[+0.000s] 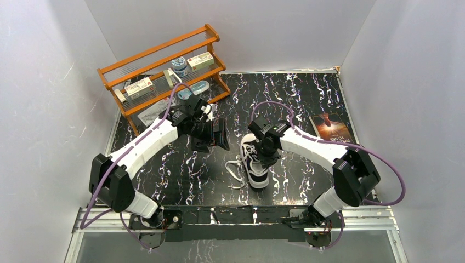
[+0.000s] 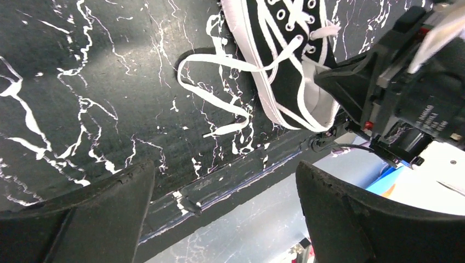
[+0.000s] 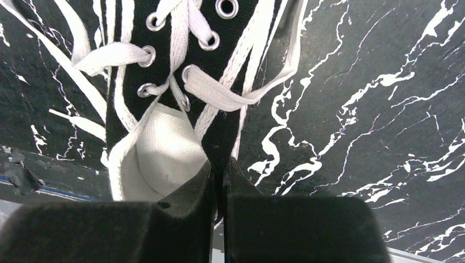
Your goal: Tie the shoes
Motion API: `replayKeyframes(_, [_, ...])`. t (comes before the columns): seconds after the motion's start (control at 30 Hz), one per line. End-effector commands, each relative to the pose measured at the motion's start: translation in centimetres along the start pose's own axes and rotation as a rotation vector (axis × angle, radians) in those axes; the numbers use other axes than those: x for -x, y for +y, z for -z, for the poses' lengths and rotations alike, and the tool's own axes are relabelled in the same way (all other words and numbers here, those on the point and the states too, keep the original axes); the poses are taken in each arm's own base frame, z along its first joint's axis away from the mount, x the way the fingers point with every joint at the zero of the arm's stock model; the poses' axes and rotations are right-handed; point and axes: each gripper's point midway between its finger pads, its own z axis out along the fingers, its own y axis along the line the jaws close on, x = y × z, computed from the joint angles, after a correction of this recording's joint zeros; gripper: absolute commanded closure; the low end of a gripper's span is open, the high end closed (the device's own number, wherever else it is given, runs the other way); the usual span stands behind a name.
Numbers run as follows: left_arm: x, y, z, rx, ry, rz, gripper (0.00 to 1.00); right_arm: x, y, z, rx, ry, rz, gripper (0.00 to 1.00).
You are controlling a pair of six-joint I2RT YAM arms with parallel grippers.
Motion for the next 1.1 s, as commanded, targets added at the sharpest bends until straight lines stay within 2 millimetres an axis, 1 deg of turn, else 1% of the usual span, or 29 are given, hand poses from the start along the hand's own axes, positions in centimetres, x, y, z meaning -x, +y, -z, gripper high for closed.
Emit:
replayKeyframes(0.0, [-0.3,-0.6,-1.7,-0.116,0.007,0.048,0.04,3.6,1.7,1.1,0.067,-0.127,-0.015,0.92])
replayKeyframes(0.07, [-0.6,0.0,-3.5,-0.117,0.034,0.054,0.06,3.5,2.1,0.8,0.091,-0.122,-0.007,0.92])
replayKeyframes(0.13, [-0.7,0.8,-5.2,-0.108,0.061,0.038,0.08,3.4,2.1,0.7,0.095,-0.124,-0.003,0.92])
replayKeyframes(0.23, [-0.3,0.8,-6.9,-0.123,0.058,-0.045,0.08,3.2,2.2,0.7,0.113,-0.145,0.006,0.91])
replayKeyframes(0.3, [0.1,0.5,-7.7,-0.124,0.053,-0.109,0.07,2.6,2.6,0.8,0.149,-0.139,0.009,0.9])
replayKeyframes(0.37, [0.8,0.2,-7.9,-0.129,-0.004,-0.211,0.04,2.0,2.3,0.8,0.146,-0.128,0.007,0.9])
replayKeyframes(0.43, [0.3,1.1,-8.7,-0.144,-0.055,-0.323,0.03,1.5,1.7,0.5,0.121,-0.119,0.001,0.9])
replayKeyframes(0.5, [0.5,1.9,-9.3,-0.146,-0.104,-0.413,0.04,1.4,1.2,0.5,0.093,-0.114,-0.005,0.9])
replayKeyframes(0.57, [0.6,2.4,-9.7,-0.148,-0.136,-0.461,0.07,1.4,1.1,0.4,0.086,-0.115,-0.004,0.9])
replayKeyframes(0.6, [0.4,2.6,-10.0,-0.15,-0.139,-0.473,0.07,1.4,1.1,0.4,0.081,-0.11,-0.004,0.9])
replayKeyframes(0.67, [0.2,2.5,-10.4,-0.18,-0.169,-0.484,0.06,1.3,0.8,0.4,0.063,-0.096,-0.005,0.89])
replayKeyframes(0.73, [-0.5,2.8,-10.8,-0.194,-0.163,-0.516,0.06,1.4,0.8,0.7,0.057,-0.088,-0.001,0.88])
replayKeyframes(0.83, [-0.6,2.7,-11.3,-0.2,-0.226,-0.67,0.04,1.8,1.3,1.2,0.074,-0.083,0.011,0.88])
replayKeyframes(0.9, [0.0,3.0,-11.4,-0.172,-0.285,-0.773,0.04,1.7,1.4,1.6,0.082,-0.085,0.009,0.87])
replayKeyframes(0.93, [0.4,3.0,-11.4,-0.169,-0.32,-0.8,0.06,1.6,1.4,1.7,0.088,-0.089,0.007,0.85])
replayKeyframes(1.0, [0.5,2.6,-11.4,-0.177,-0.364,-0.865,0.11,1.4,1.3,1.7,0.092,-0.097,0.002,0.83])
replayKeyframes(1.07, [0.5,2.1,-11.4,-0.167,-0.409,-0.935,0.17,1.1,1.9,1.7,0.128,-0.083,0.007,0.83])
